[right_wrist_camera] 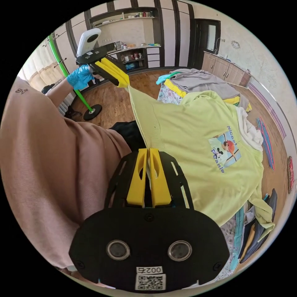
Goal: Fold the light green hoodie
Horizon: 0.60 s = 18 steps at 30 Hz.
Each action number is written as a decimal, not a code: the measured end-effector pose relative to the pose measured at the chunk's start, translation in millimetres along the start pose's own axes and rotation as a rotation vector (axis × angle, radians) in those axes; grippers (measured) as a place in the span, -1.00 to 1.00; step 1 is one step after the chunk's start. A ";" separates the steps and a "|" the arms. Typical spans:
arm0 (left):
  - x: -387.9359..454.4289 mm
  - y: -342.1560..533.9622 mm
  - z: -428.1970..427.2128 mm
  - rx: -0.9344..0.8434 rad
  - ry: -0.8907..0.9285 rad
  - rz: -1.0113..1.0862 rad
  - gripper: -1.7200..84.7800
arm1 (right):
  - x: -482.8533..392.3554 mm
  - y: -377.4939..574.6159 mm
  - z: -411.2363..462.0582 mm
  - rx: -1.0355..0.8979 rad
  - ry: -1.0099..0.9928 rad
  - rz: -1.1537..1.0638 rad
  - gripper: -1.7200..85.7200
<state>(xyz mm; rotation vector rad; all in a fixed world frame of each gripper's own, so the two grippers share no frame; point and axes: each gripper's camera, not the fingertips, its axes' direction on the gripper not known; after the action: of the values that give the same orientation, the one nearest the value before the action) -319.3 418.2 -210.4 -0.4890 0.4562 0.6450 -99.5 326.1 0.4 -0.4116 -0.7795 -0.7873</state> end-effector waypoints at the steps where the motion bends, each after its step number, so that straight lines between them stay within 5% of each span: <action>1: 1.2 0.7 0.5 -0.015 0.006 0.012 -0.98 | -1.1 0.8 -1.3 -0.007 -0.011 -0.008 -0.98; 9: 8.5 6.7 43.0 -0.192 0.139 0.076 -0.98 | -7.3 18.7 18.1 -0.152 -0.078 -0.041 -0.95; 18: -5.9 11.6 61.4 -0.171 0.173 -0.003 -0.98 | 39.3 120.3 -53.9 0.027 0.046 0.279 -0.86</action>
<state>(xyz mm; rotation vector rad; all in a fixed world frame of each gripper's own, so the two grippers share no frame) -316.0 457.8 -161.9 -0.7117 0.5661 0.6444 34.9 353.4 -11.2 -0.4654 -0.6716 -0.5235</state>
